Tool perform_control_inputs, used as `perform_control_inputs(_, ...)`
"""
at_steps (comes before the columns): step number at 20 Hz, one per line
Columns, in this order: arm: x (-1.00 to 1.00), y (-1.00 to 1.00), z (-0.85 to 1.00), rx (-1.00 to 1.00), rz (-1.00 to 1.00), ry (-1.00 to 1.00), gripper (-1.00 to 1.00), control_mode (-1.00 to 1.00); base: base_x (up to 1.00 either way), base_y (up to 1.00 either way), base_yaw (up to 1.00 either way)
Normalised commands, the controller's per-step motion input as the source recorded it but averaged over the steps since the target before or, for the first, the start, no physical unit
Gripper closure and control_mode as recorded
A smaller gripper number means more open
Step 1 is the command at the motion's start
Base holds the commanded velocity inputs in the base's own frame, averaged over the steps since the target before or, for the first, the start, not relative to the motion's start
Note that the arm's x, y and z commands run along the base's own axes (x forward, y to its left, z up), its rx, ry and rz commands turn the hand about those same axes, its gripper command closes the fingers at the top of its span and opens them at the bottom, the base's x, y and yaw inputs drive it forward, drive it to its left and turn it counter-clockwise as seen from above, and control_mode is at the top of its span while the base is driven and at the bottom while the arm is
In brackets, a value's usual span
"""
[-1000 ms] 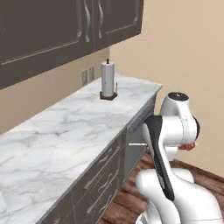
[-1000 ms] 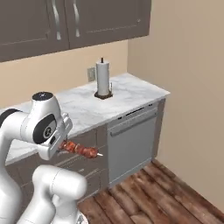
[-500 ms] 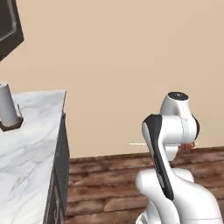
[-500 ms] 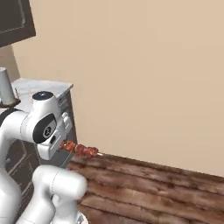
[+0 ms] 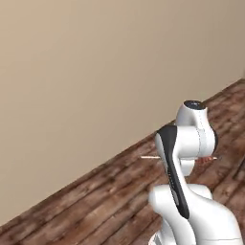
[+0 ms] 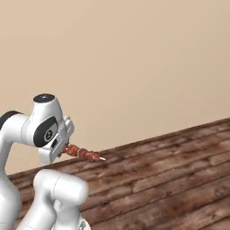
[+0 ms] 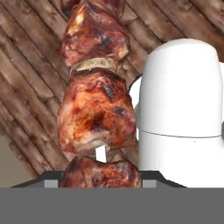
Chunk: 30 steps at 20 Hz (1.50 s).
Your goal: Store the kebab skewer in the freezer for long-term storage. Close the freezer door after placing the cooked food.
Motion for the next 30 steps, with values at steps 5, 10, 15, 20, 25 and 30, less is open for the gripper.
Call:
perform_control_inputs(5,0.0,0.0,0.0,0.0,0.0,0.0,1.0,1.0,0.01,-0.24,-0.9)
perform_control_inputs(10,0.0,0.0,0.0,0.0,0.0,0.0,1.0,1.0,0.08,-0.23,-0.86)
perform_control_inputs(15,0.0,0.0,0.0,0.0,0.0,0.0,1.0,1.0,0.1,-0.22,-0.86)
perform_control_inputs(20,0.0,0.0,0.0,0.0,0.0,0.0,1.0,1.0,0.11,-0.22,-0.87)
perform_control_inputs(25,0.0,0.0,0.0,0.0,0.0,0.0,1.0,1.0,0.31,-0.21,-0.8)
perform_control_inputs(30,0.0,0.0,0.0,0.0,0.0,0.0,1.0,1.0,0.55,-0.09,-0.71)
